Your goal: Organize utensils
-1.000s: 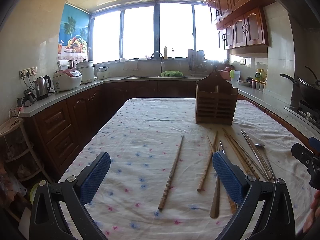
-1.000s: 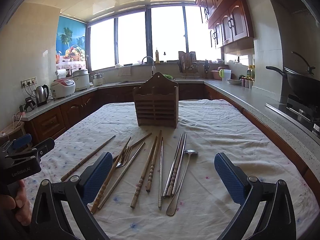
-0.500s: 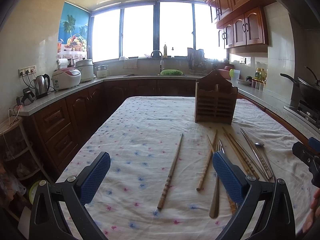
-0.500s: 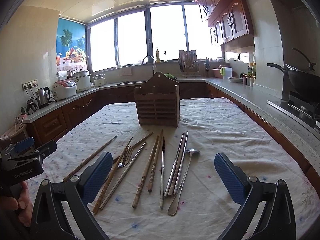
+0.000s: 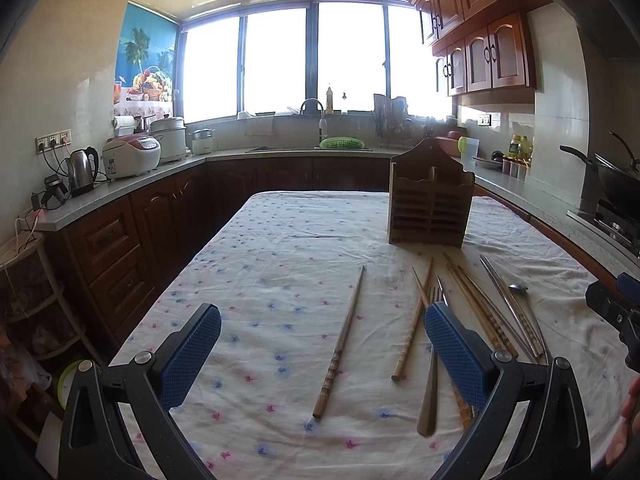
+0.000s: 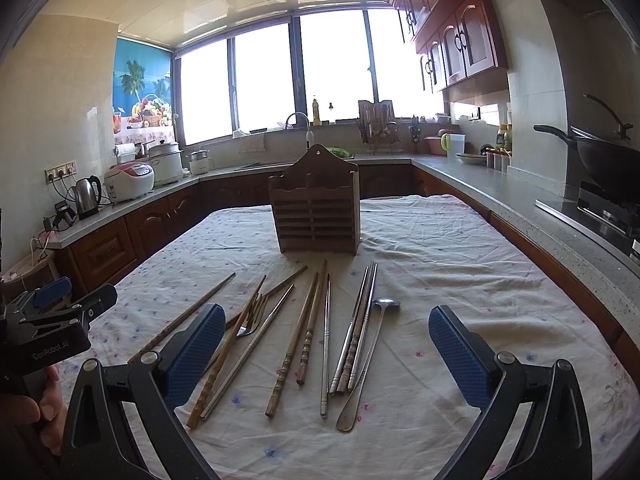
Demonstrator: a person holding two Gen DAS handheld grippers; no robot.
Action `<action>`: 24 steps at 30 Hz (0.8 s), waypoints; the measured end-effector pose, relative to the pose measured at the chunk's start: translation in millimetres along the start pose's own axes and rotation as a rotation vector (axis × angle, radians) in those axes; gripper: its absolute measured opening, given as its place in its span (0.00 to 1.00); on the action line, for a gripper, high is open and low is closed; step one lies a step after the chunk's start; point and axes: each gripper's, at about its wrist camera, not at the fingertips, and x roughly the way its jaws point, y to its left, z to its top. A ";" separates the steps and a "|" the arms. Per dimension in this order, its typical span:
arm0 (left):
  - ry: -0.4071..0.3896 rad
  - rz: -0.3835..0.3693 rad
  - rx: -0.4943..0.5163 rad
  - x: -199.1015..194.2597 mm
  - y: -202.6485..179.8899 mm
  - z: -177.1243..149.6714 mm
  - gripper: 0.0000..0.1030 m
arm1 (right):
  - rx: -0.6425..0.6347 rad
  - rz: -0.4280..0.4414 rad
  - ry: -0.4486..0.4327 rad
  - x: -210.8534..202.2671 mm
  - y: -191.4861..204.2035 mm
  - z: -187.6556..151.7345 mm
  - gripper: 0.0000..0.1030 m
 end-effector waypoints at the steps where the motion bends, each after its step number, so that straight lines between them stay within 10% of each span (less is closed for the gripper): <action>1: 0.000 0.000 0.000 0.4 -0.1 -0.3 0.99 | 0.000 0.000 -0.001 -0.3 0.0 -0.1 0.99; 24: 0.017 0.015 -0.023 4.9 -1.7 -0.4 0.99 | 0.005 0.005 0.003 0.3 0.3 1.1 0.99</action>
